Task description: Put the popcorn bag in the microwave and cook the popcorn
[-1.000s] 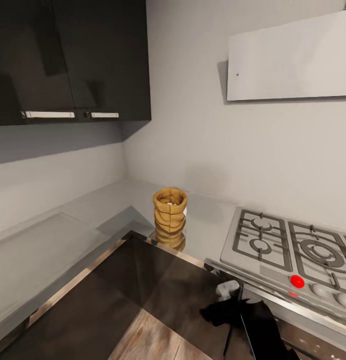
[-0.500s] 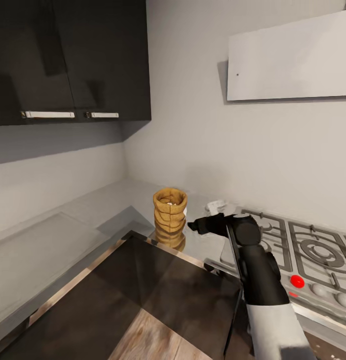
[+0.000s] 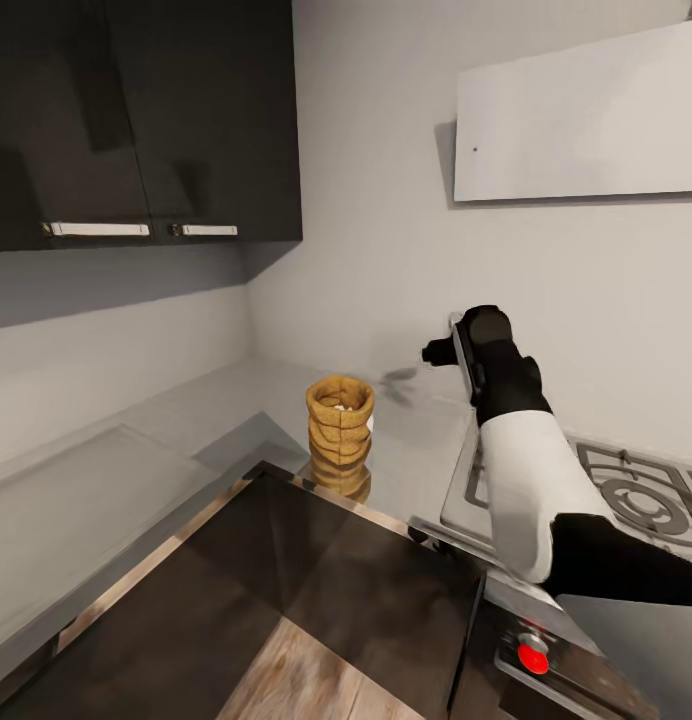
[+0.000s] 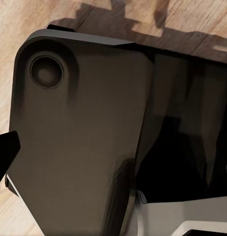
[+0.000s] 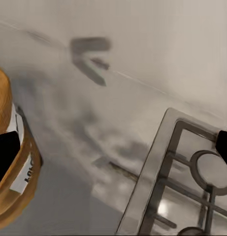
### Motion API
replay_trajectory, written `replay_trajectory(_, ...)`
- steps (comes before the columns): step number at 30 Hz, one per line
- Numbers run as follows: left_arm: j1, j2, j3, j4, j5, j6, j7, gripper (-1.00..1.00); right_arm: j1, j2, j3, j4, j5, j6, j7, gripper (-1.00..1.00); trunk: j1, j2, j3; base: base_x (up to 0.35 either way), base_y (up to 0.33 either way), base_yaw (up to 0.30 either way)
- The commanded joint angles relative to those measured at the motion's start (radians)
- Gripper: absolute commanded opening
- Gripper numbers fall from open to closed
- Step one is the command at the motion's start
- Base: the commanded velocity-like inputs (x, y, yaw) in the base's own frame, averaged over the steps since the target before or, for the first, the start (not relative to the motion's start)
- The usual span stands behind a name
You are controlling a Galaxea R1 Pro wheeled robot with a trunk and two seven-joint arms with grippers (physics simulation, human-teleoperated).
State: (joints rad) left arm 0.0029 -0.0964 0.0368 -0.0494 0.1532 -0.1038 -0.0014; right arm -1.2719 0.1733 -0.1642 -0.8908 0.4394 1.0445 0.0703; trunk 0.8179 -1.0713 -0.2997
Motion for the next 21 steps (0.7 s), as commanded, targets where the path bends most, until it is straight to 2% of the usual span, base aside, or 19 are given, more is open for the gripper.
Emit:
replay_trajectory(1, 0.0, 0.0, 0.003, -0.002, 0.005, -0.002, 0.0, 1.0, -0.016, 0.001, -0.026, 0.027, 0.006, 0.003, -0.008, 1.0, 0.0, -0.001, -0.001, 0.0, 0.0, 0.0)
replay_trajectory(4, 0.0, 0.0, 0.003, -0.003, 0.006, -0.002, 0.0, 1.0, -0.028, 0.001, -0.046, 0.035, 0.004, 0.003, -0.045, 1.0, 0.0, -0.001, -0.001, 0.0, 0.0, 0.0)
replay_trajectory(8, 0.0, 0.0, 0.003, -0.003, 0.006, -0.002, 0.0, 1.0, -0.03, 0.001, -0.053, 0.032, -0.004, 0.003, -0.052, 1.0, 0.0, -0.001, -0.001, 0.0, 0.0, 0.0)
replay_trajectory(10, 0.0, 0.0, 0.003, -0.003, 0.006, -0.002, 0.0, 1.0, -0.03, 0.001, -0.054, 0.032, -0.033, 0.003, -0.053, 1.0, 0.0, -0.001, -0.001, 0.0, 0.0, 0.0)
replay_trajectory(11, 0.0, 0.0, 0.003, -0.003, 0.006, -0.002, 0.0, 1.0, -0.03, 0.001, -0.054, 0.033, -0.064, 0.003, -0.054, 1.0, 0.0, -0.001, -0.001, 0.0, 0.0, 0.0)
replay_trajectory(13, 0.0, 0.0, 0.003, -0.003, 0.006, -0.002, 0.0, 1.0, -0.03, 0.001, -0.054, 0.039, -0.084, 0.003, -0.055, 1.0, 0.0, -0.001, -0.001, 0.0, 0.0, 0.0)
replay_trajectory(21, 0.0, 0.0, 0.003, -0.003, 0.006, -0.002, 0.0, 1.0, -0.03, 0.001, -0.054, 0.033, -0.096, 0.003, -0.055, 1.0, 0.0, -0.001, -0.001, 0.0, 0.0, 0.01)
